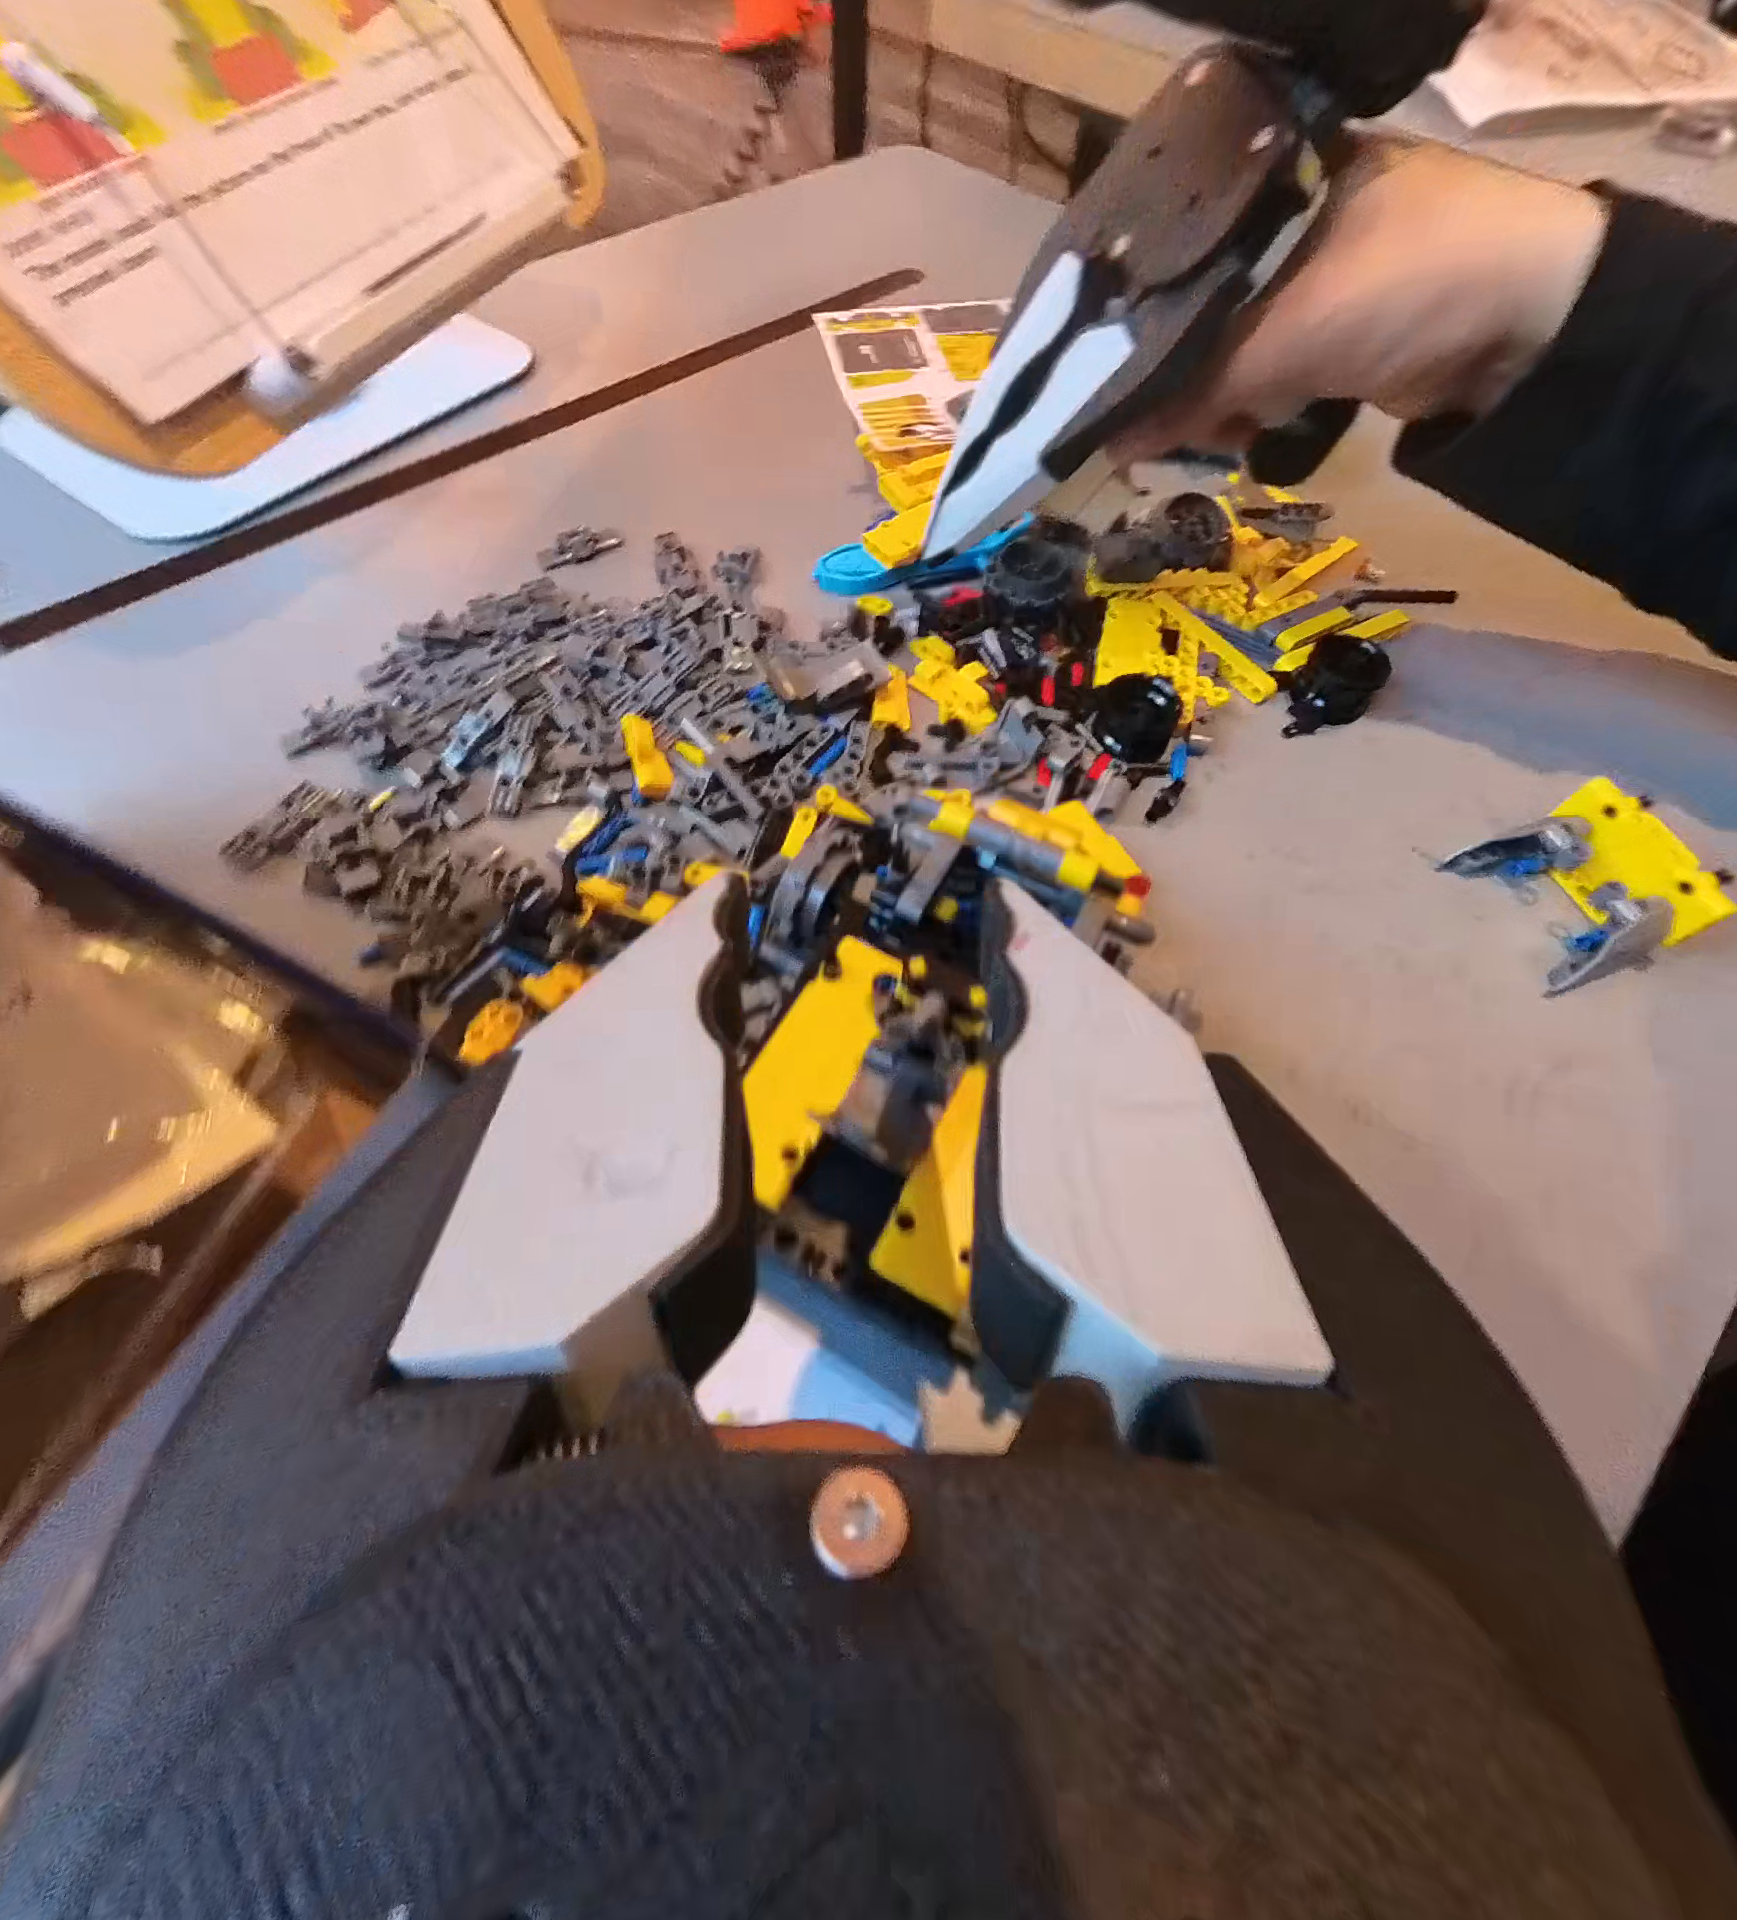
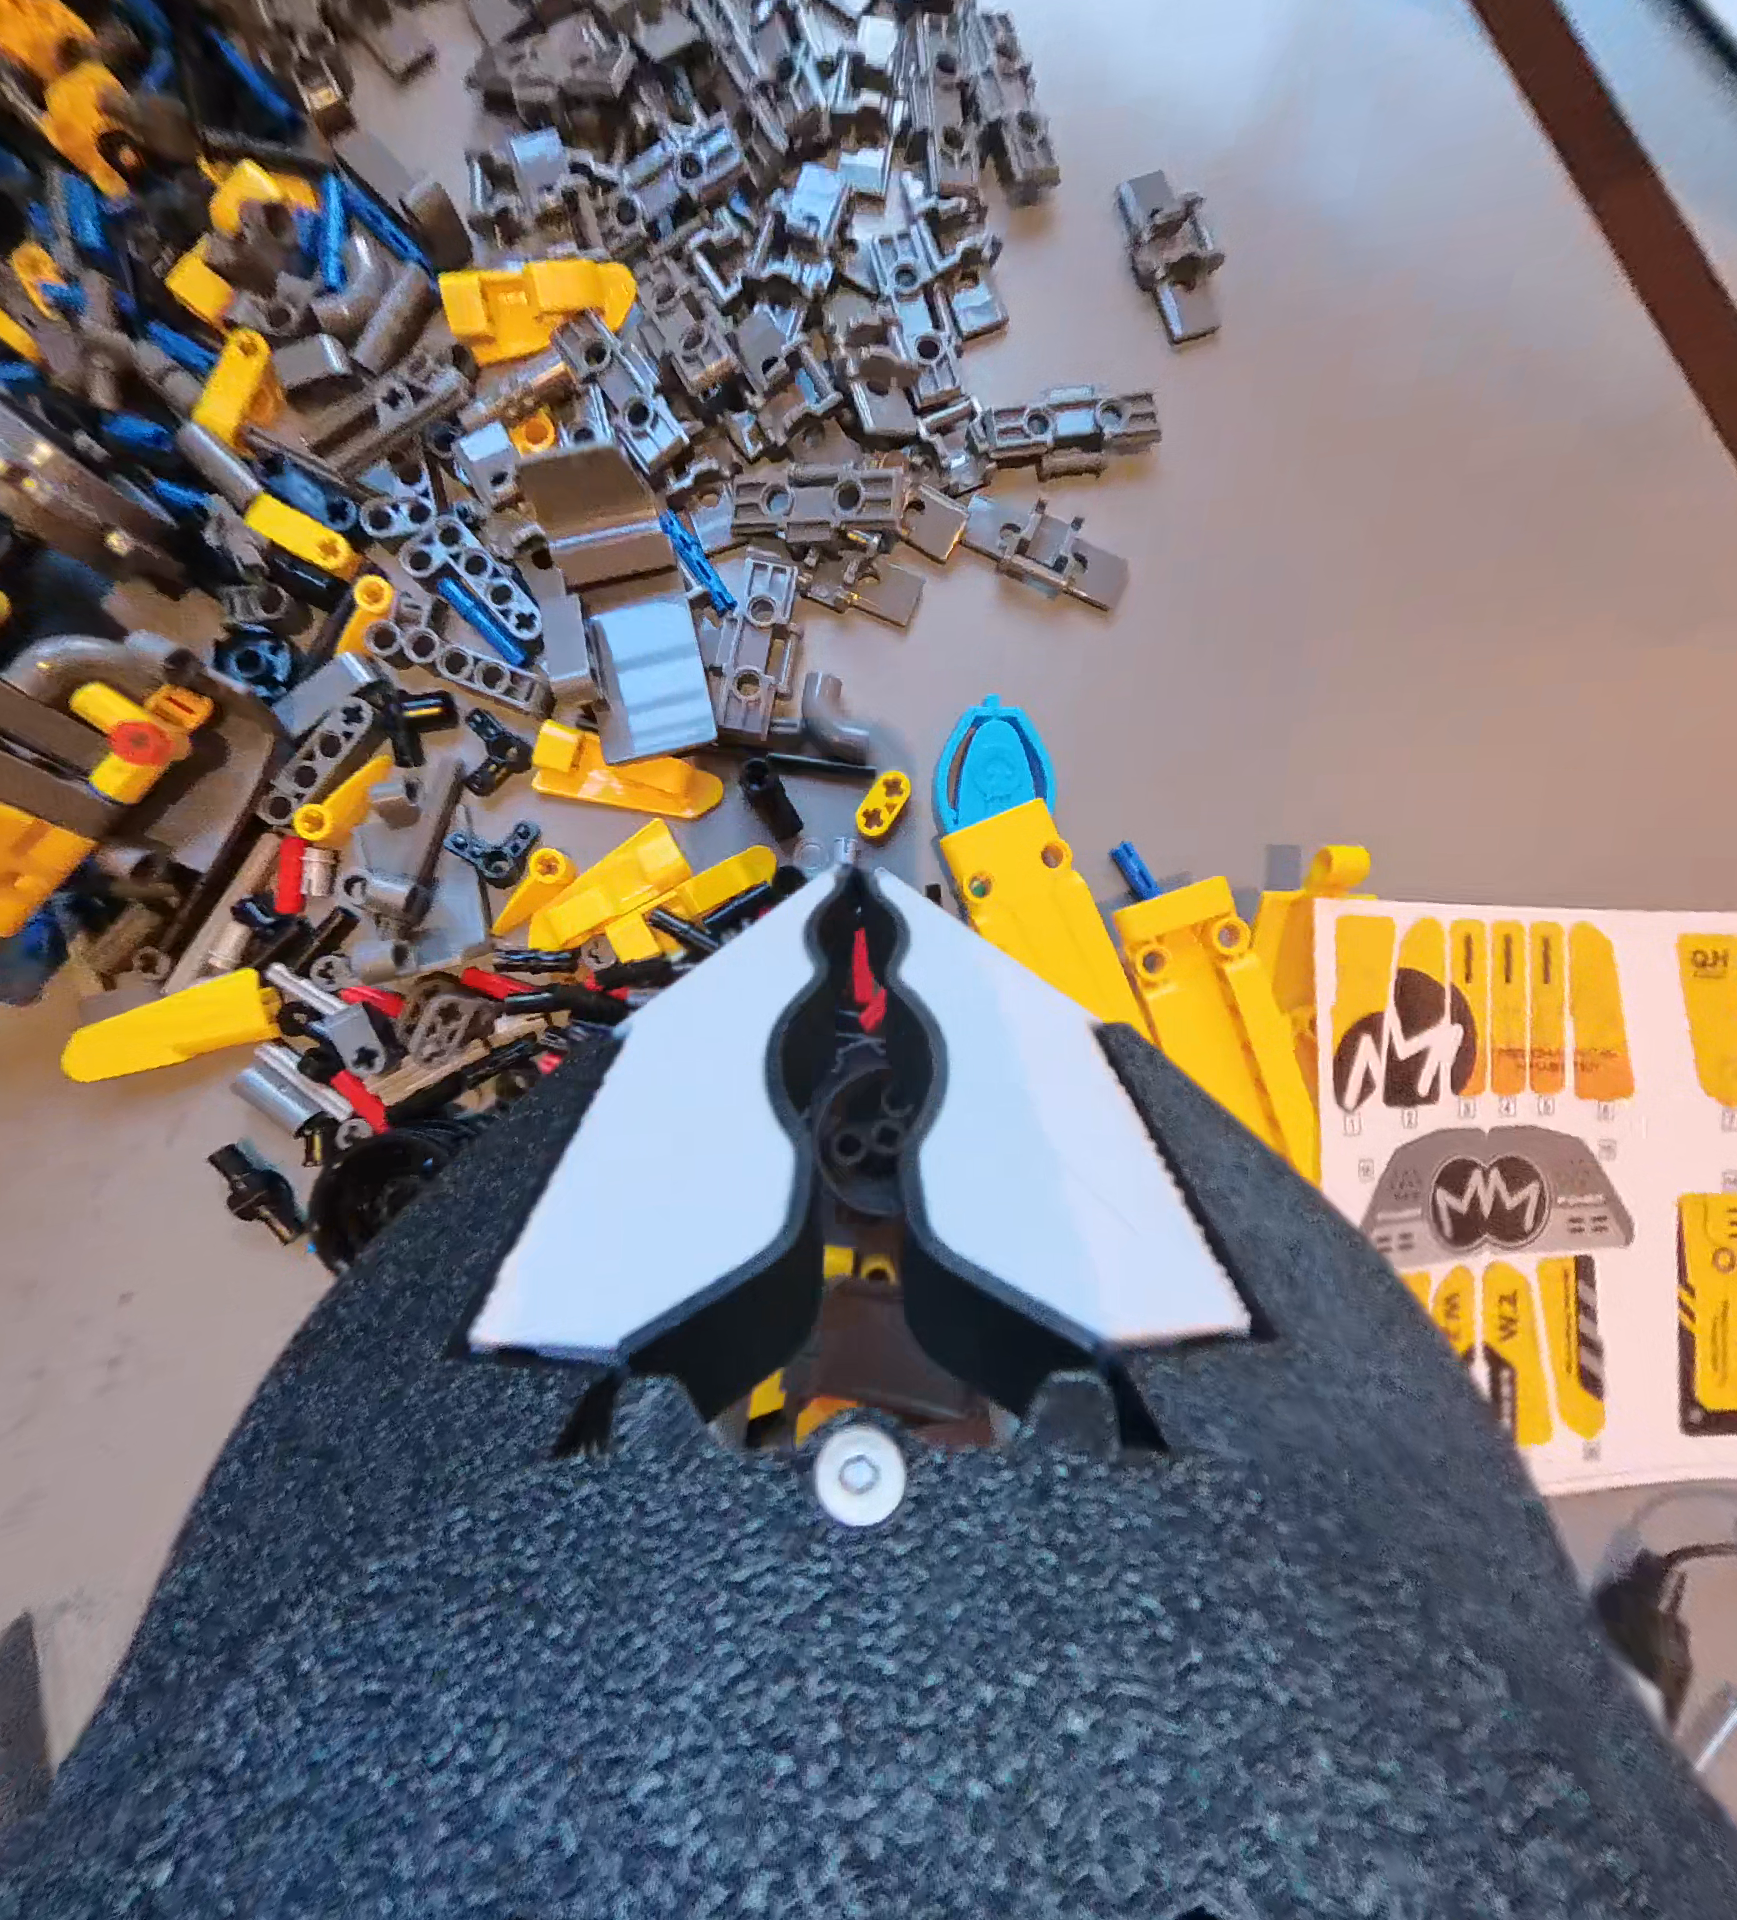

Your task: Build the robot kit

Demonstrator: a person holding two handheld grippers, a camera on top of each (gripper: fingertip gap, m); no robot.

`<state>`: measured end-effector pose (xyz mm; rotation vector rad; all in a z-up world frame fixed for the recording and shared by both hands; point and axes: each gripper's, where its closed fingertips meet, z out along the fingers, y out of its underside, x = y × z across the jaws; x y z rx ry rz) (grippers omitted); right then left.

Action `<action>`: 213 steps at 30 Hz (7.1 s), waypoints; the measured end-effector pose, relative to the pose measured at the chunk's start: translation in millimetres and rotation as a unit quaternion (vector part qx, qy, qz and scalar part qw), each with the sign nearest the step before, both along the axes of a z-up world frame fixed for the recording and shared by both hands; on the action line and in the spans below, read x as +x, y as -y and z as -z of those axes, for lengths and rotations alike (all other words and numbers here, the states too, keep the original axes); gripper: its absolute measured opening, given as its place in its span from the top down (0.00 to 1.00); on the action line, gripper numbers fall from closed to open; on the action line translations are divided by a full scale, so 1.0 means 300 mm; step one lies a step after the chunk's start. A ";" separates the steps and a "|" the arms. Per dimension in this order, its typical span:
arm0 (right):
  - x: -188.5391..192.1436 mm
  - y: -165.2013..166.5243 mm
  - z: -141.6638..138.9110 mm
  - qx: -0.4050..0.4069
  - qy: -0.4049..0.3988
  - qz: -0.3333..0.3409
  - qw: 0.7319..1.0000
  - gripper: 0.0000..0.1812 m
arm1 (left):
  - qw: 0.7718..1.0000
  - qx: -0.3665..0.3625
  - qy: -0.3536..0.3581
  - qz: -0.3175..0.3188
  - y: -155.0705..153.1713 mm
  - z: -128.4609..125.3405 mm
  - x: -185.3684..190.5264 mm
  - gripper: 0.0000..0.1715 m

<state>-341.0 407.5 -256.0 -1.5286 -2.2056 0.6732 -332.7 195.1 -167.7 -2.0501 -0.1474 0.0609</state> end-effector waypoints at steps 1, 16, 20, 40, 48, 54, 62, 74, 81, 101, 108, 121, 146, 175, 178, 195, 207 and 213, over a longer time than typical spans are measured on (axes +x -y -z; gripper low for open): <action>-0.002 -0.001 0.011 0.006 0.013 -0.008 1.000 1.00 | 1.000 -0.002 0.001 0.016 -0.031 -0.009 -0.003 0.75; -0.018 0.032 0.071 0.025 0.083 -0.067 0.994 0.99 | 0.991 0.055 -0.024 0.123 -0.191 -0.002 -0.038 0.78; -0.013 0.014 0.068 0.024 0.095 -0.054 0.994 0.94 | 0.992 0.060 -0.028 0.108 -0.180 -0.003 -0.054 0.79; -0.009 -0.022 0.033 0.044 0.075 0.025 0.996 0.97 | 0.996 0.044 0.006 0.075 -0.191 0.036 -0.086 0.79; -0.018 -0.013 0.080 0.056 0.088 0.027 0.994 0.96 | 0.996 0.045 0.011 0.077 -0.191 0.031 -0.075 0.80; -0.014 0.005 0.068 0.073 0.064 0.006 0.995 0.97 | 0.996 0.044 0.013 0.082 -0.193 0.033 -0.066 0.80; 0.062 0.125 -0.060 0.101 -0.015 -0.082 0.991 0.97 | 0.996 0.045 0.016 0.077 -0.189 0.032 -0.079 0.80; 0.526 0.395 0.067 0.060 0.102 -0.203 0.972 0.97 | 0.996 0.028 0.008 0.082 -0.198 0.064 -0.068 0.80; 0.543 0.389 0.036 0.057 0.077 -0.180 0.979 0.89 | 0.997 0.014 0.002 0.080 -0.203 0.092 -0.072 0.80; 0.052 -0.049 0.012 0.117 0.063 -0.042 0.990 0.99 | 0.999 -0.004 0.005 0.051 -0.196 0.112 -0.116 0.79; 0.025 -0.048 0.039 0.128 0.069 -0.064 0.987 0.98 | 0.999 -0.011 0.015 0.040 -0.197 0.125 -0.127 0.79; 0.030 -0.043 0.079 0.109 0.107 -0.075 0.985 0.98 | 0.999 -0.010 0.023 0.045 -0.199 0.126 -0.120 0.79; 0.538 0.362 0.075 0.061 0.105 -0.180 0.976 0.96 | 0.999 -0.007 0.009 0.052 -0.203 0.117 -0.097 0.79; 0.496 0.375 -0.016 -0.021 -0.008 -0.097 0.995 0.93 | 0.998 0.009 -0.001 0.060 -0.200 0.082 -0.072 0.79; 0.502 0.361 -0.025 -0.020 -0.018 -0.086 0.996 0.93 | 0.998 0.003 0.000 0.060 -0.202 0.094 -0.074 0.79; 0.531 0.300 -0.057 -0.042 -0.079 -0.026 0.996 0.92 | 0.999 -0.006 -0.005 0.053 -0.205 0.111 -0.083 0.79; 0.527 0.272 -0.080 -0.057 -0.110 0.006 0.992 0.96 | 0.999 -0.003 0.002 0.038 -0.199 0.106 -0.109 0.79; 0.546 0.235 -0.126 -0.119 -0.150 0.040 0.981 0.93 | 1.000 -0.009 0.004 0.028 -0.199 0.122 -0.126 0.79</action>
